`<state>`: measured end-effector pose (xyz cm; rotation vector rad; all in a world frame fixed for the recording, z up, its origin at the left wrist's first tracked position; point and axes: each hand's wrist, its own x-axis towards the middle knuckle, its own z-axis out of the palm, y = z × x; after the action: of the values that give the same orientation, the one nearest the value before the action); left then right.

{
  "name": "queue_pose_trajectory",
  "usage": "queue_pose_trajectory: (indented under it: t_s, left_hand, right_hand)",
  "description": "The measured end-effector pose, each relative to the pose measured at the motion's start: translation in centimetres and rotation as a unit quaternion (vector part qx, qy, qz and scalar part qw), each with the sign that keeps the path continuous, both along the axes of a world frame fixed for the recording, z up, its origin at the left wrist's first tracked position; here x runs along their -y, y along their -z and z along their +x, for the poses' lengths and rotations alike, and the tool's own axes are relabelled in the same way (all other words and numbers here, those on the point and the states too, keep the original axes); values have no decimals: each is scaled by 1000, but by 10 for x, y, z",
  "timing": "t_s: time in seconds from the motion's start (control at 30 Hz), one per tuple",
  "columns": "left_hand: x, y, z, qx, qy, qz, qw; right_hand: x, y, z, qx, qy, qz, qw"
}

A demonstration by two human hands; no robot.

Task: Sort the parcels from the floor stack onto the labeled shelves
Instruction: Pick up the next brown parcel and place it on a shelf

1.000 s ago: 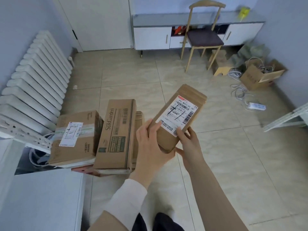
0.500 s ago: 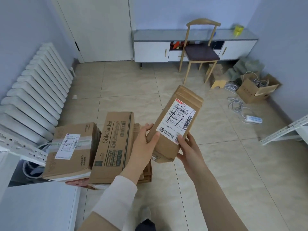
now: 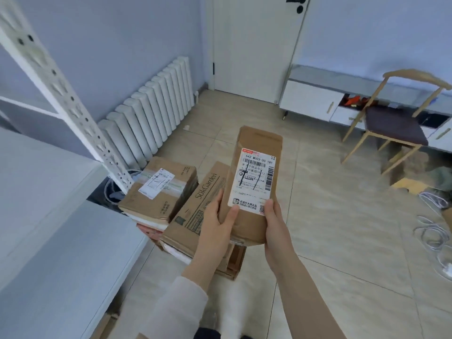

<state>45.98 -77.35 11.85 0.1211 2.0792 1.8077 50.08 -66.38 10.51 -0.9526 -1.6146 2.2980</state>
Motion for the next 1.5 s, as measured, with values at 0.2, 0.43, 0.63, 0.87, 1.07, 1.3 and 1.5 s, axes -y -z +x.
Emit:
queue_pose_trajectory:
  t_s: [0.2, 0.43, 0.63, 0.87, 1.07, 1.3, 1.5]
  left_hand:
    - [20, -11, 41, 4, -199, 5, 980]
    - [75, -26, 101, -14, -345, 47, 937]
    - [134, -36, 153, -43, -450, 79, 889]
    - [176, -68, 178, -97, -498, 67, 859]
    - [184, -113, 192, -166, -533, 58, 827]
    - [148, -176, 193, -254, -573, 39, 778]
    - [113, -228, 182, -313, -565, 25, 763]
  right_hand:
    - [12, 1, -1, 1, -154, 4, 988]
    - [76, -24, 22, -13, -320, 25, 947]
    - [146, -47, 56, -50, -410, 74, 908]
    - [194, -84, 72, -122, -488, 129, 855]
    - [209, -129, 72, -190, -532, 68, 823]
    - [185, -191, 63, -286, -567, 28, 772]
    - [152, -243, 50, -362, -561, 7, 744]
